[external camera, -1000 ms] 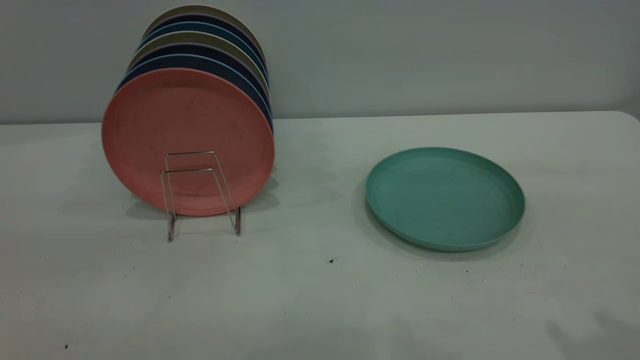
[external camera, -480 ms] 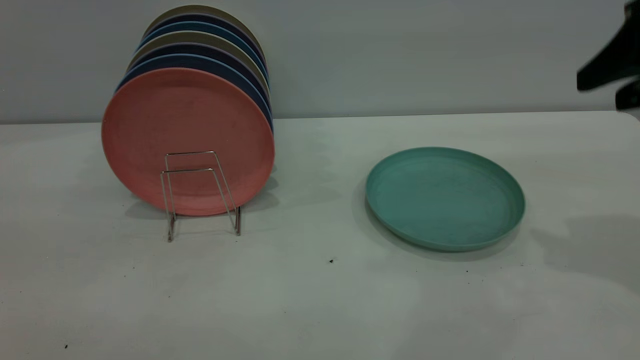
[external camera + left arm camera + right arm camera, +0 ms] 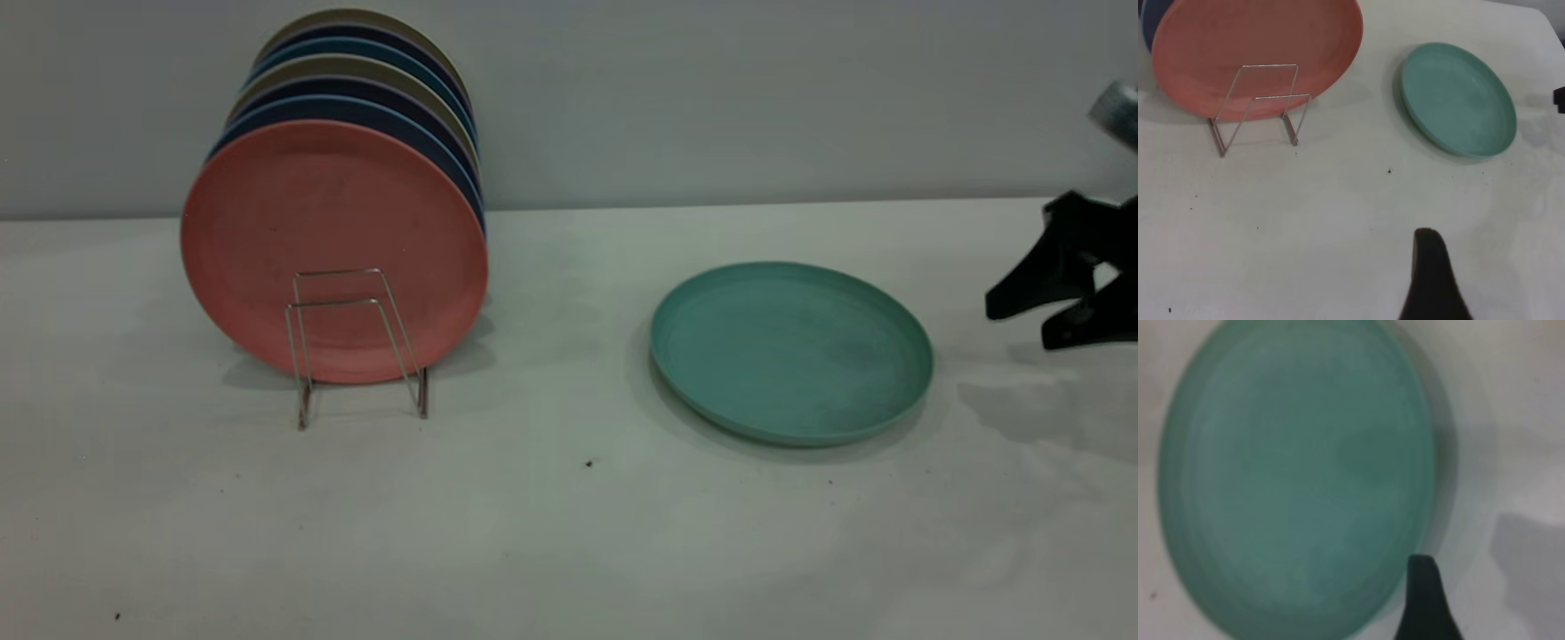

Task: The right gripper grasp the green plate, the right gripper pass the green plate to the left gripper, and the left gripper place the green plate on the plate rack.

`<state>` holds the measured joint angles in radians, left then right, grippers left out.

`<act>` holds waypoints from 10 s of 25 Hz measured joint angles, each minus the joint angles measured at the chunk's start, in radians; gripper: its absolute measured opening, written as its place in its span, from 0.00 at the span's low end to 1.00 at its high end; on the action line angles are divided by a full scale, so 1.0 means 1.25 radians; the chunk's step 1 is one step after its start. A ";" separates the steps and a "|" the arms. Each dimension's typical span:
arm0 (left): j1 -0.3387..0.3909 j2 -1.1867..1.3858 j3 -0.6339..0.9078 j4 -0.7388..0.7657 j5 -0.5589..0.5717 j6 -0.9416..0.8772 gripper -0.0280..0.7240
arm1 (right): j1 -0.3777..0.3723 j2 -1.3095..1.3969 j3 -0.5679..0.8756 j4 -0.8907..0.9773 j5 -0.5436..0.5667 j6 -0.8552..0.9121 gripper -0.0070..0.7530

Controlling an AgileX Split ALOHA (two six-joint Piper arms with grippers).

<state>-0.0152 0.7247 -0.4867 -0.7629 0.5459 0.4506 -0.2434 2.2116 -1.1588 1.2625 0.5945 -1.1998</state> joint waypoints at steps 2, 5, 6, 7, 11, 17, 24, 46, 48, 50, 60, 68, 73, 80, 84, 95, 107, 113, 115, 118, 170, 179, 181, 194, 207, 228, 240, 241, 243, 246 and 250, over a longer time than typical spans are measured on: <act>0.000 0.000 0.000 0.000 0.000 0.000 0.73 | 0.000 0.037 -0.026 0.003 0.002 0.000 0.73; 0.000 0.000 0.000 0.000 0.000 0.000 0.73 | 0.000 0.075 -0.053 0.013 0.011 -0.001 0.73; 0.000 0.000 0.000 0.000 0.000 0.000 0.73 | 0.000 0.086 -0.058 0.018 0.019 -0.002 0.73; 0.000 0.000 0.000 0.000 0.000 0.000 0.73 | 0.000 0.094 -0.061 0.024 0.026 -0.003 0.73; 0.000 0.000 0.000 0.000 0.000 0.000 0.73 | 0.000 0.110 -0.071 0.047 0.052 -0.013 0.73; 0.000 0.000 0.000 0.009 0.000 0.000 0.73 | 0.001 0.139 -0.072 0.084 0.068 -0.035 0.73; 0.000 0.000 0.000 0.013 -0.001 0.000 0.73 | 0.038 0.154 -0.073 0.124 0.076 -0.069 0.72; 0.000 0.004 0.000 0.013 -0.028 0.000 0.73 | 0.131 0.145 -0.073 0.211 -0.088 -0.104 0.02; 0.000 0.021 0.000 -0.002 -0.025 0.000 0.73 | 0.131 0.132 -0.073 0.159 -0.086 -0.093 0.02; 0.000 0.054 0.000 -0.024 -0.012 0.002 0.73 | 0.131 0.110 -0.073 0.102 -0.079 -0.061 0.02; 0.000 0.333 -0.001 -0.348 -0.019 0.306 0.73 | 0.181 0.017 -0.073 -0.016 -0.011 0.016 0.03; 0.000 0.540 -0.007 -0.572 0.015 0.533 0.73 | 0.275 -0.025 -0.073 -0.017 0.044 0.027 0.03; 0.000 0.619 -0.012 -0.629 0.028 0.592 0.73 | 0.299 -0.044 -0.073 -0.016 0.100 0.028 0.03; 0.000 0.654 -0.026 -0.687 0.028 0.618 0.73 | 0.328 -0.048 -0.073 0.018 0.167 0.031 0.03; 0.000 0.654 -0.030 -0.723 0.028 0.638 0.73 | 0.356 -0.048 -0.073 0.037 0.170 0.032 0.03; 0.000 0.654 -0.032 -0.736 0.028 0.643 0.73 | 0.413 -0.048 -0.073 0.135 0.249 0.009 0.03; 0.000 0.654 -0.032 -0.769 0.028 0.662 0.31 | 0.434 -0.048 -0.073 0.258 0.345 -0.066 0.08; 0.000 0.654 -0.033 -0.786 0.024 0.686 0.21 | 0.434 -0.048 -0.073 0.255 0.336 -0.075 0.26; 0.000 0.654 -0.033 -0.785 0.009 0.702 0.21 | 0.434 -0.048 -0.073 0.246 0.313 -0.087 0.39; 0.000 0.655 -0.033 -0.784 -0.022 0.772 0.21 | 0.434 -0.048 -0.073 0.227 0.262 -0.095 0.61; -0.053 0.836 -0.590 -0.045 -0.058 1.215 0.21 | 0.175 -0.048 -0.073 -0.017 0.301 -0.026 0.71; -0.053 0.879 -0.590 -0.042 -0.089 1.218 0.21 | 0.175 -0.048 -0.073 -0.026 0.301 -0.026 0.71; -0.053 0.895 -0.590 -0.037 -0.091 1.218 0.21 | 0.175 -0.048 -0.073 -0.028 0.299 -0.026 0.71; -0.053 0.935 -0.590 -0.028 -0.098 1.218 0.21 | 0.175 -0.048 -0.073 -0.034 0.294 -0.026 0.71; -0.053 0.935 -0.590 -0.027 -0.098 1.216 0.41 | 0.175 -0.048 -0.073 -0.035 0.293 -0.024 0.71; -0.022 0.710 -0.590 0.099 0.021 0.561 0.42 | 0.175 -0.048 -0.073 -0.037 0.293 -0.008 0.71; 0.075 0.620 -0.590 0.351 0.188 -0.142 0.54 | 0.301 -0.207 -0.107 -0.564 0.178 0.418 0.71; 0.075 0.620 -0.590 0.359 0.205 -0.142 0.57 | 0.317 -0.228 -0.113 -0.632 0.177 0.480 0.71; 0.075 0.618 -0.590 0.372 0.242 -0.144 0.66 | 0.352 -0.279 -0.122 -0.751 0.189 0.595 0.71; 0.075 0.606 -0.590 0.378 0.284 -0.171 0.74 | 0.390 -0.353 -0.127 -0.910 0.249 0.750 0.71; 0.075 0.579 -0.590 0.379 0.343 -0.190 0.77 | 0.403 -0.450 -0.127 -1.030 0.402 0.879 0.71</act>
<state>0.0781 1.4482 -1.2248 -0.2892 0.9742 0.2137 0.2605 1.6491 -1.3174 -0.0245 1.0965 -0.1010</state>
